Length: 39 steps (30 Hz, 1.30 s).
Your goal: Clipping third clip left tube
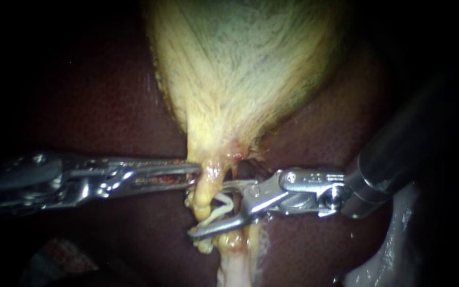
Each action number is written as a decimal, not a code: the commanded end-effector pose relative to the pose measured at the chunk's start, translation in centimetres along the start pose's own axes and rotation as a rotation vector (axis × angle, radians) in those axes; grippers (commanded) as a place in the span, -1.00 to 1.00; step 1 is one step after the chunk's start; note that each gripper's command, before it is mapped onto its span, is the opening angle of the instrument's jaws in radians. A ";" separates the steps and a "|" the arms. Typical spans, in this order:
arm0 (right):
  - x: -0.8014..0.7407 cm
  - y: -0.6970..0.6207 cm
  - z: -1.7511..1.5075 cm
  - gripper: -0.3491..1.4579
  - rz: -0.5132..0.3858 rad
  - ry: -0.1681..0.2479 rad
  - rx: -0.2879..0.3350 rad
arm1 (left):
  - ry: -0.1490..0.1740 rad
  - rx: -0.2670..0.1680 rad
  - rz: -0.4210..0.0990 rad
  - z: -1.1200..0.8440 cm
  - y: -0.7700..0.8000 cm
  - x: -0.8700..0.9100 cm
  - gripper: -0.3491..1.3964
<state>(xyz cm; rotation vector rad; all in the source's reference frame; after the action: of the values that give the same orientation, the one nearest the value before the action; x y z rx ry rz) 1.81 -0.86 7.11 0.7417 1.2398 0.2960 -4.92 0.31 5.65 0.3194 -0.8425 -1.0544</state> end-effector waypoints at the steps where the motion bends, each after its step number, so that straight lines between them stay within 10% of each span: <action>1: -0.03 -0.01 0.05 -0.04 -0.002 -0.001 -0.004 | 0.000 -0.001 -0.001 0.00 0.00 0.00 -1.00; 16: -0.21 -0.17 0.25 -0.04 -0.028 -0.017 0.043 | 0.001 0.002 0.000 0.03 0.01 0.00 -1.00; 29: 0.32 0.02 -0.19 -0.05 0.003 0.038 -0.012 | 0.001 0.002 0.001 0.05 0.03 0.01 -1.00; 39: 0.32 0.02 -0.16 -0.09 -0.003 0.040 -0.020 | 0.001 0.004 0.001 0.06 0.03 0.02 -1.00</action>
<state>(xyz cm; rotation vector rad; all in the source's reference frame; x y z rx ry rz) 1.77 -0.59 6.87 0.7195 1.2736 0.3220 -4.94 0.31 5.71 0.3225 -0.8440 -1.0518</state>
